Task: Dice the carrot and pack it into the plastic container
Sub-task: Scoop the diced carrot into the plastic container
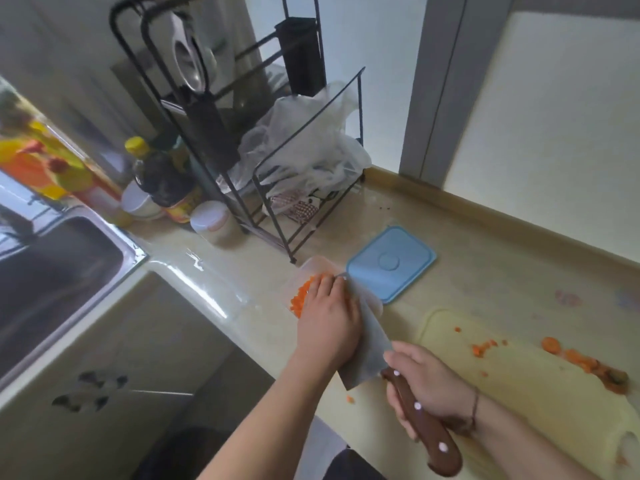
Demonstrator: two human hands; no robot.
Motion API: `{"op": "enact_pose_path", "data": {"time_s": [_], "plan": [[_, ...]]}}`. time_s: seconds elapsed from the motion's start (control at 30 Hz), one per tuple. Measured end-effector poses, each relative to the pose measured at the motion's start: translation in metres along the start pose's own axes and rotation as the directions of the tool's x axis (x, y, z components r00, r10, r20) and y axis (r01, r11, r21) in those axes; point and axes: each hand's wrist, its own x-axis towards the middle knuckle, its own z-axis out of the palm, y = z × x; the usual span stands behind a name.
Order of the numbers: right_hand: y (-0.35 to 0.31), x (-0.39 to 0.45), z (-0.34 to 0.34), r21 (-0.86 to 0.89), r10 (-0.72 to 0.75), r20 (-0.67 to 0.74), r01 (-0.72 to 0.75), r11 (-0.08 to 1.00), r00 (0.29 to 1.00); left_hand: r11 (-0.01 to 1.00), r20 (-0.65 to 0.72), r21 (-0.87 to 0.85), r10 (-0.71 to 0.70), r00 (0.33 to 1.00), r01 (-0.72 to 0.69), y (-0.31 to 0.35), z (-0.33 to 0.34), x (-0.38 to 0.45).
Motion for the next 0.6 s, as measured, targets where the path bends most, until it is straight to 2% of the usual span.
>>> {"op": "enact_pose_path", "data": {"time_s": [0.13, 0.3, 0.6], "plan": [[-0.013, 0.004, 0.006, 0.035, 0.072, -0.023, -0.071, 0.997, 0.997, 0.997, 0.08, -0.071, -0.032, 0.996, 0.037, -0.013, -0.001, 0.013], [-0.023, -0.004, 0.002, 0.046, 0.14, -0.031, -0.138, 0.989, 0.99, 0.997, 0.16, -0.056, -0.045, 0.986, 0.055, -0.023, 0.004, 0.03], [-0.034, -0.029, -0.013, -0.025, 0.232, -0.05, -0.234, 0.972, 0.971, 0.976, 0.178, 0.158, 0.118, 0.977, -0.147, -0.045, 0.009, 0.054]]}}
